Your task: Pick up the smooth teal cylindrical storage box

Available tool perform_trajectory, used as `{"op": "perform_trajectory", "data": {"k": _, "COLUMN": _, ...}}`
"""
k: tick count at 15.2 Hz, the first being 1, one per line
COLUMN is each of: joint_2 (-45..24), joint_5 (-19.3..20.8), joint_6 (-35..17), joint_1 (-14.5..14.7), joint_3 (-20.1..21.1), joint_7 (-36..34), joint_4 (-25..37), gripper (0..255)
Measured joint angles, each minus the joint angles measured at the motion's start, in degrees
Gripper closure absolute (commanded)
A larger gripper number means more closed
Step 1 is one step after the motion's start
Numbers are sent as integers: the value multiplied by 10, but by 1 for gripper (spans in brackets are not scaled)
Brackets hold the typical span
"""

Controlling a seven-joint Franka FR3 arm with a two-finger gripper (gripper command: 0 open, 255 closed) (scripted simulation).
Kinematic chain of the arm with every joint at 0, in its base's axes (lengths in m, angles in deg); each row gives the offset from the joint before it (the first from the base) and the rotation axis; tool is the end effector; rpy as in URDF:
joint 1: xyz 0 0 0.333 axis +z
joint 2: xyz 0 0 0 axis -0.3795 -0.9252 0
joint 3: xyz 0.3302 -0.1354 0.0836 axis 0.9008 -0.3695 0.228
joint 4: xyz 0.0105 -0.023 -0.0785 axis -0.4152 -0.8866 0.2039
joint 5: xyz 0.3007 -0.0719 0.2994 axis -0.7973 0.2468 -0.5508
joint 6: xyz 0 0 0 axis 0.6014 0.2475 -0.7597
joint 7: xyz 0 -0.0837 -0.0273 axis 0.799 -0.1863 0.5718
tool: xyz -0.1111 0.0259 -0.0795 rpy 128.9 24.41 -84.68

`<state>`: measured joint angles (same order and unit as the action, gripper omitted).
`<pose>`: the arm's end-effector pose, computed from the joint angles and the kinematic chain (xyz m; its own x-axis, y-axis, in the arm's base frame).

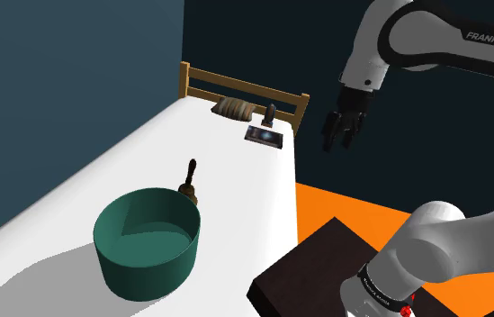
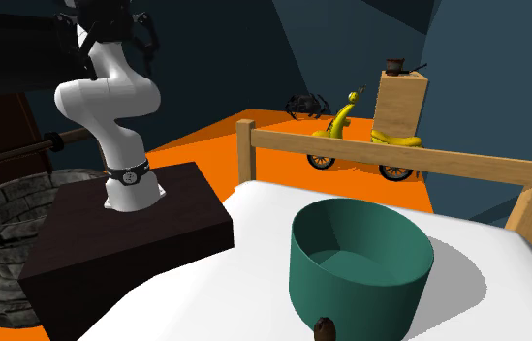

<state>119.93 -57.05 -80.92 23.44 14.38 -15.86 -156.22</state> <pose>0.3023 0.0360 0.5726 0.9863 -0.0815 -0.1433 -0.0898 -0.9946 -0.0523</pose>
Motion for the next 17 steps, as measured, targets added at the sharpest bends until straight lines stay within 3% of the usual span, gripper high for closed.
{"op": "perform_trajectory", "data": {"k": 3, "joint_2": -9, "joint_5": -6, "joint_6": -21, "joint_1": 3, "joint_3": 9, "joint_7": -8, "joint_4": -8, "gripper": 0}}
{"op": "perform_trajectory", "data": {"k": 17, "joint_2": -189, "joint_5": -49, "joint_6": -294, "joint_1": 34, "joint_3": 131, "joint_7": -107, "joint_4": -62, "gripper": 0}}
